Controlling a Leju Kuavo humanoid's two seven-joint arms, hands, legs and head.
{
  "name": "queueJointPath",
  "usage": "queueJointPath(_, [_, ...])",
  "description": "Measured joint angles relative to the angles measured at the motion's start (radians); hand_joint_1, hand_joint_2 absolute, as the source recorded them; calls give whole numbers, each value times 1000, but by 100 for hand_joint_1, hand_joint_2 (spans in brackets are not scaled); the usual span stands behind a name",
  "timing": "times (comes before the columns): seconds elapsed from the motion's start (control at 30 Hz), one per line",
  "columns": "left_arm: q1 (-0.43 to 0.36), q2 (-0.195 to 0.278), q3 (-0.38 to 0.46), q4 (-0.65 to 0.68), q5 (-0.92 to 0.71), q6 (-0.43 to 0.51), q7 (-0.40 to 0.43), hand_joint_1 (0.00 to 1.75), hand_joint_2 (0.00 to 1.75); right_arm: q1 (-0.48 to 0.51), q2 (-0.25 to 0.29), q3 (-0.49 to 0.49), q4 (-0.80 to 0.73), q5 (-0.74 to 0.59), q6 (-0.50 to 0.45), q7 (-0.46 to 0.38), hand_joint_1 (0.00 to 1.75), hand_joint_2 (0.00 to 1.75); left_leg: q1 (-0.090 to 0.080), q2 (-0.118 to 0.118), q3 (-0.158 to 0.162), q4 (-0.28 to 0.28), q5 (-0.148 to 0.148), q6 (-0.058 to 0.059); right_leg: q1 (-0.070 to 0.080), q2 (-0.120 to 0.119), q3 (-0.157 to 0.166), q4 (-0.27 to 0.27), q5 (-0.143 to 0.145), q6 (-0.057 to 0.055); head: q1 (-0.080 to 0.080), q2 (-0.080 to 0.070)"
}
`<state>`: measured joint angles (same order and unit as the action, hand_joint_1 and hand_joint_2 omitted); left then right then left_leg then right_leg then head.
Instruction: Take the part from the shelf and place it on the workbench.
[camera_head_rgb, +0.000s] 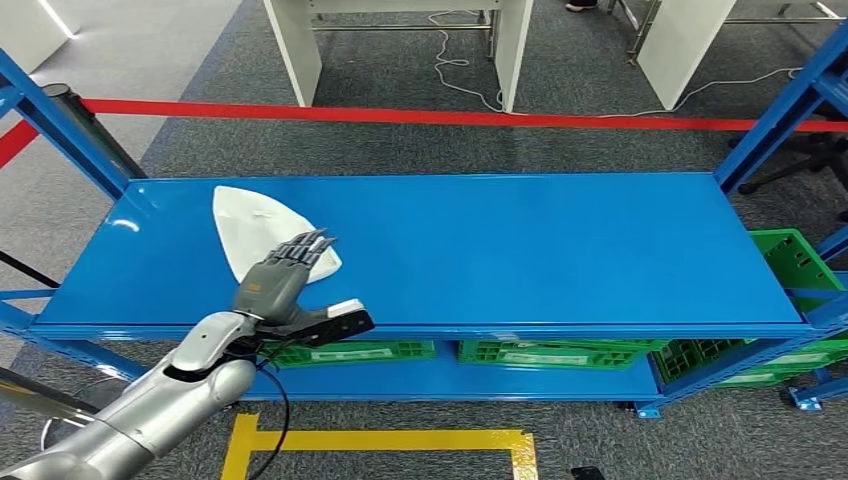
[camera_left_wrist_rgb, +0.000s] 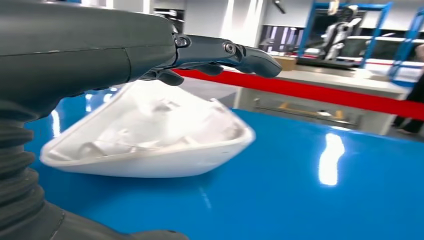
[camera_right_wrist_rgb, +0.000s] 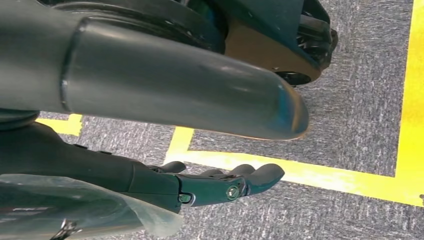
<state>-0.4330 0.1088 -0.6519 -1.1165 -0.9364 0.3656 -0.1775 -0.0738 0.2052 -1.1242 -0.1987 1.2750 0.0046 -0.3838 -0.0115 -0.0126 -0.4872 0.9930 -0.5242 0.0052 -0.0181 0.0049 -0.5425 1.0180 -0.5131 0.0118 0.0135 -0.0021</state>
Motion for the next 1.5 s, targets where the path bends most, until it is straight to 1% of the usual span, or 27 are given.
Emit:
queueJointPath(0.17, [4, -16, 26, 49, -30, 14, 31, 0, 175, 1, 0, 0, 0, -2, -2, 2, 0, 0, 0, 0, 0, 0, 0, 0, 0, 0, 0, 0, 0, 0, 0, 0])
queueJointPath(0.33, [6, -43, 57, 108, -56, 72, 59, 0, 175, 2, 0, 0, 0, -2, -6, 6, 0, 0, 0, 0, 0, 0, 0, 0, 0, 0, 0, 0, 0, 0, 0, 0])
queueJointPath(0.43, [6, -56, 72, 131, -60, 92, 63, 0, 175, 2, 0, 0, 0, -2, -6, 7, 0, 0, 0, 0, 0, 0, 0, 0, 0, 0, 0, 0, 0, 0, 0, 0])
queueJointPath(0.63, [1, -74, 88, 158, -61, 99, 63, 0, 175, 2, 0, 0, 0, -2, -7, 7, 0, 0, 0, 0, 0, 0, 0, 0, 0, 0, 0, 0, 0, 0, 0, 0])
queueJointPath(0.67, [-1, -78, 91, 163, -63, 101, 64, 3, 175, 2, 0, 0, 0, -2, -8, 7, 0, 0, 0, 0, 0, 0, 0, 0, 0, 0, 0, 0, 0, 0, 0, 0])
queueJointPath(0.7, [-4, -81, 92, 169, -66, 103, 65, 45, 175, 2, 0, 1, 0, -1, -8, 7, 0, 0, 0, 0, 0, 0, 0, 0, 0, 0, 0, 0, 0, 0, 0, 0])
queueJointPath(0.77, [-12, -91, 95, 185, -71, 106, 69, 132, 175, 2, 1, 1, 0, 0, -9, 7, 0, 0, 0, 0, 0, 0, 0, 0, 0, 0, 1, 0, 0, 0, 0, 0])
queueJointPath(0.8, [-16, -96, 97, 195, -71, 107, 70, 172, 175, 2, 1, 2, 0, 1, -9, 7, 0, 0, 0, 0, 0, 0, 0, 0, 0, 0, 1, 0, 0, 0, 0, 0])
queueJointPath(0.83, [-20, -102, 98, 205, -70, 107, 71, 175, 175, 2, 2, 2, 0, 2, -9, 8, 0, 0, 0, 0, 0, 0, 0, 0, 0, 0, 1, 0, 0, 0, 0, 0])
queueJointPath(1.1, [-41, -139, 99, 274, -56, 89, 53, 175, 175, 2, 3, 4, 0, 2, -10, 8, 0, 0, 0, 0, 0, 1, 0, 0, 0, 0, 0, 0, 0, 0, 0, 0])
queueJointPath(1.43, [-63, -153, 99, 300, -55, 86, 46, 175, 175, 2, 3, 4, 0, 2, -10, 8, 0, 0, 0, 0, 0, 0, 0, 0, 0, 0, 1, 0, 0, 0, 0, 0])
queueJointPath(1.5, [-64, -155, 99, 303, -52, 85, 45, 175, 175, 2, 3, 4, 0, 2, -10, 8, 0, 87, 0, 0, 0, 1, 0, 0, 0, 0, 1, 0, 0, 0, 0, 0])
